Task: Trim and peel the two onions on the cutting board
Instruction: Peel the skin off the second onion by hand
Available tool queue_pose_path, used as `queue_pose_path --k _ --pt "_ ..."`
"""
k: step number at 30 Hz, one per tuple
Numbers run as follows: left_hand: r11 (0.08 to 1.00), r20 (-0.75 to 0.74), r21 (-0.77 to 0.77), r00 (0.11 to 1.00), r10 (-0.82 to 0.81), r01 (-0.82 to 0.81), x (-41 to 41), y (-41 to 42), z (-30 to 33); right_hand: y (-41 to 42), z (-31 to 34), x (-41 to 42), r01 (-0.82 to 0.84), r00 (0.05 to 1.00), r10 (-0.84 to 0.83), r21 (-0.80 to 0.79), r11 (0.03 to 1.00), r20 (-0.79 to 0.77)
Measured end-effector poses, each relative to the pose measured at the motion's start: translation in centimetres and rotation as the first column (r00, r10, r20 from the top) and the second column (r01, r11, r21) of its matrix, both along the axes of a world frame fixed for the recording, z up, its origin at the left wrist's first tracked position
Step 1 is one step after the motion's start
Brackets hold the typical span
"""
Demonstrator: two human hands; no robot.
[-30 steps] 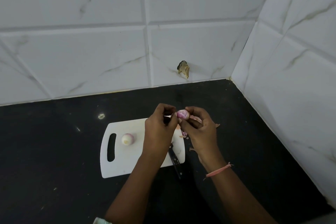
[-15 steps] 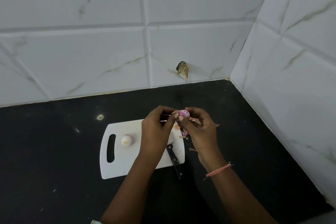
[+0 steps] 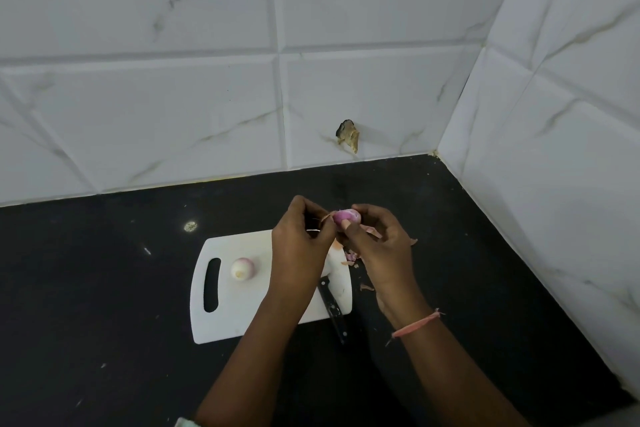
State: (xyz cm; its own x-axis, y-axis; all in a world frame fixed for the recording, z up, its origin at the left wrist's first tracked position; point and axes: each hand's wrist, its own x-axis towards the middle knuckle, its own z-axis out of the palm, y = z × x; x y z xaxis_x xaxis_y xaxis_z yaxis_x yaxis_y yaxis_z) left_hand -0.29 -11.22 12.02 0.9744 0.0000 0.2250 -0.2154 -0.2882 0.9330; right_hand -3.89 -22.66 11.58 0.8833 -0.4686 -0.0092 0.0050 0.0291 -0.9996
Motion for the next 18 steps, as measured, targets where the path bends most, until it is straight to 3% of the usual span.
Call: queue_pose_path --k 6,12,18 --pt "0.991 -0.066 -0.113 0.995 -0.081 0.073 0.72 0.26 -0.37 0.04 0.72 0.29 -0.017 0.999 0.023 0.189 0.982 -0.027" --pt "0.965 -0.190 -0.258 0.978 -0.090 0.039 0.60 0.32 -0.07 0.02 0.88 0.31 -0.071 0.996 0.089 0.412 0.909 -0.024" --pt "0.937 -0.273 -0.346 0.952 -0.141 0.040 0.36 0.45 0.20 0.12 0.64 0.35 -0.086 0.992 0.118 0.468 0.879 -0.041"
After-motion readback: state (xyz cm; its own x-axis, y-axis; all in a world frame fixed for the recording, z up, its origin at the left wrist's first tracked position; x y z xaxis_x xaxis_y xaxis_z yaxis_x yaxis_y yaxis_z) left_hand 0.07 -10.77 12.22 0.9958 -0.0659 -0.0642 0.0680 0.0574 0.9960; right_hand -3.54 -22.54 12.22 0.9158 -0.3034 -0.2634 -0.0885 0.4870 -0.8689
